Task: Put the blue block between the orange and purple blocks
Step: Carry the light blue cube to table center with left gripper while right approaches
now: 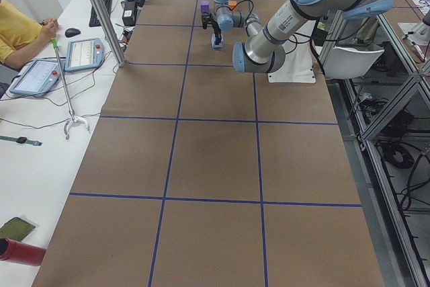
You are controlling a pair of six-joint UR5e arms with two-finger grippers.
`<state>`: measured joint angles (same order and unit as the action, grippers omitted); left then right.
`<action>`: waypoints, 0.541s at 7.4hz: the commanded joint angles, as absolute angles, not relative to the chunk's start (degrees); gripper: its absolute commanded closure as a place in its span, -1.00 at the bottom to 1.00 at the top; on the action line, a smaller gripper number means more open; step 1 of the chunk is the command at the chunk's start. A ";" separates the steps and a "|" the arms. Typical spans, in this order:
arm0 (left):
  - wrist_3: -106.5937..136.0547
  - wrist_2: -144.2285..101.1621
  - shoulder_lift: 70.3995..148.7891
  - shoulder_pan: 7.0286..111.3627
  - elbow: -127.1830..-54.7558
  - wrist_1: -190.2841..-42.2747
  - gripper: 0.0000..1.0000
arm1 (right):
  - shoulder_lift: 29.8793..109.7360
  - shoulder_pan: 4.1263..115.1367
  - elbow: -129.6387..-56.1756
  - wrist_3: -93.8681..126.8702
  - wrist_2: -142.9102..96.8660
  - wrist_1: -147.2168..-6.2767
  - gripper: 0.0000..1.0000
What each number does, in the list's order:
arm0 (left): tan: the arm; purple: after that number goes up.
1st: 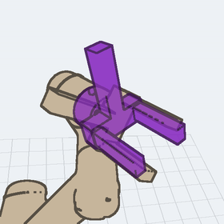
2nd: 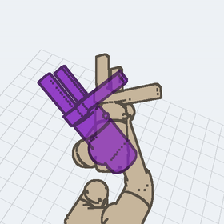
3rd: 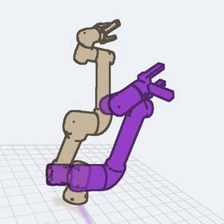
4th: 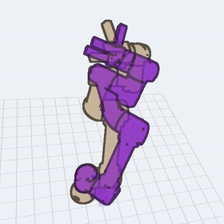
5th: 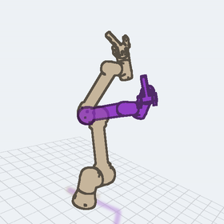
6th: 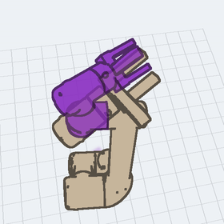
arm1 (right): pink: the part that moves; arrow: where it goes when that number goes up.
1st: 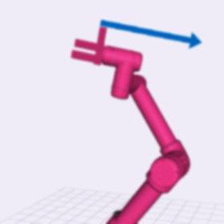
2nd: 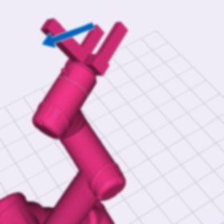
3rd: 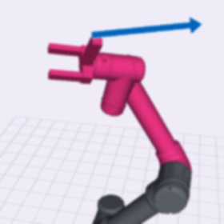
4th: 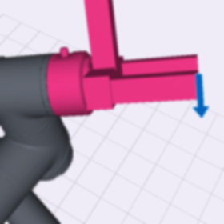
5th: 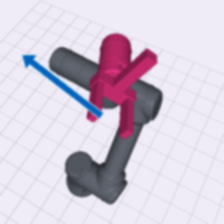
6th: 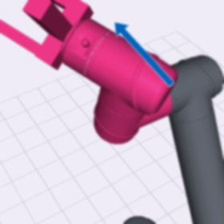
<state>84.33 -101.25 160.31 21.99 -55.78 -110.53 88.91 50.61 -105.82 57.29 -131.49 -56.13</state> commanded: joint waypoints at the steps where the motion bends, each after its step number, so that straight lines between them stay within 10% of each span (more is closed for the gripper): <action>1: 74.30 -101.16 162.23 22.06 -56.42 -104.90 -1.00 | 87.81 49.48 -106.08 57.30 -130.96 -56.16 -0.99; 4: 72.33 -101.69 162.16 24.33 -62.80 -97.18 -1.00 | 87.02 48.26 -105.82 57.39 -130.70 -56.25 -0.99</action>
